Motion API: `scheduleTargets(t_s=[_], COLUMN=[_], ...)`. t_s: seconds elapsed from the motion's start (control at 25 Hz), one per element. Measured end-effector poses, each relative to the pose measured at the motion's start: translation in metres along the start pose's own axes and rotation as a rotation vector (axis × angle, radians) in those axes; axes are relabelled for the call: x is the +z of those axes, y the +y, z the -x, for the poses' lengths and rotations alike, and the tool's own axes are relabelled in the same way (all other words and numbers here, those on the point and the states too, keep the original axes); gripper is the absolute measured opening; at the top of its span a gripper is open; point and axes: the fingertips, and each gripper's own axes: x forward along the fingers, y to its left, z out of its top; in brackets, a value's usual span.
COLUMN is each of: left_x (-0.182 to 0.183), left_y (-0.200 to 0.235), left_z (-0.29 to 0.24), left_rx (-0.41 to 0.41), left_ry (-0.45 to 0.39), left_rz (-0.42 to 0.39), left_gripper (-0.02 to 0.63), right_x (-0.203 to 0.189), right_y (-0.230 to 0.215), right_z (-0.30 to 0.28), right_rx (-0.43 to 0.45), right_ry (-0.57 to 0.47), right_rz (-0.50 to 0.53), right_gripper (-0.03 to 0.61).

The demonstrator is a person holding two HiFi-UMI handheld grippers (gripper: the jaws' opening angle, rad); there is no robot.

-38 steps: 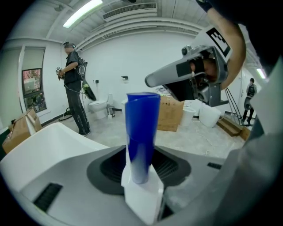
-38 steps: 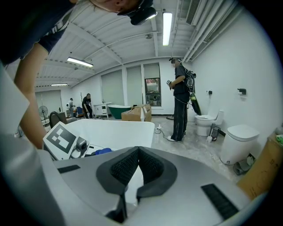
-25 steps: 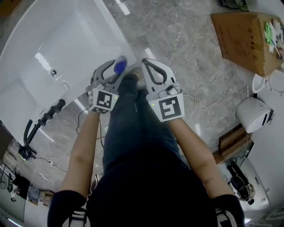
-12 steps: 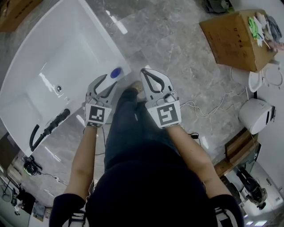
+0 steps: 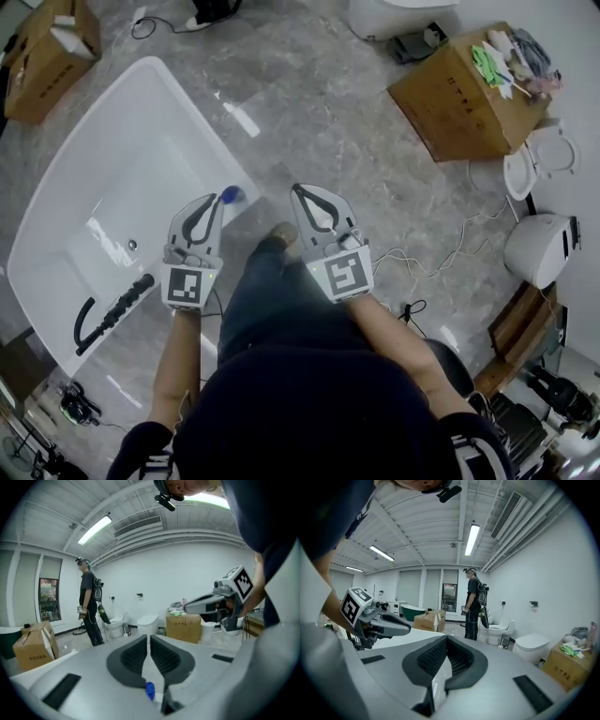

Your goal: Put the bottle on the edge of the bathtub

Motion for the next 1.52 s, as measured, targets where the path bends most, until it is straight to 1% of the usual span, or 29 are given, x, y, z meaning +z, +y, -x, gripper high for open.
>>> scheduleTargets(t_s=[0.08, 0.16, 0.28, 0.36, 0.44, 0.56, 0.72, 0.92, 1.12, 1.24, 1.32, 1.44, 1.52], left_x=[0.029, 0.058, 0.101, 0.128, 0.152, 0.183, 0.22, 0.25, 0.266, 0.273, 0.276, 0.283, 0.286], left_y=[-0.005, -0.011, -0.025, -0.04, -0.062, -0.098, -0.151, -0.229, -0.308, -0.351, -0.375, -0.4, -0.41], left_z=[0.001, 0.0, -0.006, -0.014, -0.024, -0.034, -0.051, -0.051, -0.038, -0.028, -0.02, -0.012, -0.01], left_rx=[-0.006, -0.026, -0.083, -0.124, -0.172, -0.264, -0.388, -0.546, -0.676, -0.731, -0.761, -0.774, -0.775], left_ry=[-0.042, -0.095, -0.175, -0.205, -0.233, -0.296, -0.349, -0.407, -0.436, -0.443, -0.451, -0.468, -0.469], left_rz=[-0.017, -0.04, -0.076, -0.118, -0.137, -0.128, -0.137, -0.172, -0.197, -0.209, -0.2, -0.193, -0.188], left_gripper=[0.003, 0.002, 0.002, 0.002, 0.002, 0.002, 0.002, 0.002, 0.002, 0.002, 0.002, 0.002, 0.002], right_x=[0.013, 0.028, 0.048, 0.059, 0.068, 0.076, 0.082, 0.08, 0.07, 0.059, 0.054, 0.053, 0.054], right_y=[-0.009, -0.019, -0.038, -0.056, -0.074, -0.094, -0.12, -0.133, -0.129, -0.125, -0.123, -0.122, -0.121], right_z=[0.014, 0.029, 0.052, 0.072, 0.096, 0.134, 0.195, 0.281, 0.367, 0.414, 0.444, 0.483, 0.504], right_rx=[-0.034, -0.077, -0.163, -0.224, -0.285, -0.384, -0.555, -0.773, -0.976, -1.084, -1.153, -1.24, -1.283], right_ry=[-0.023, -0.048, -0.085, -0.109, -0.127, -0.137, -0.156, -0.166, -0.161, -0.161, -0.162, -0.17, -0.175], right_rz=[-0.01, -0.006, -0.001, -0.008, -0.007, 0.001, -0.021, -0.035, -0.034, -0.055, -0.07, -0.073, -0.07], right_gripper=[0.017, 0.017, 0.017, 0.017, 0.017, 0.017, 0.017, 0.017, 0.017, 0.017, 0.017, 0.017, 0.017])
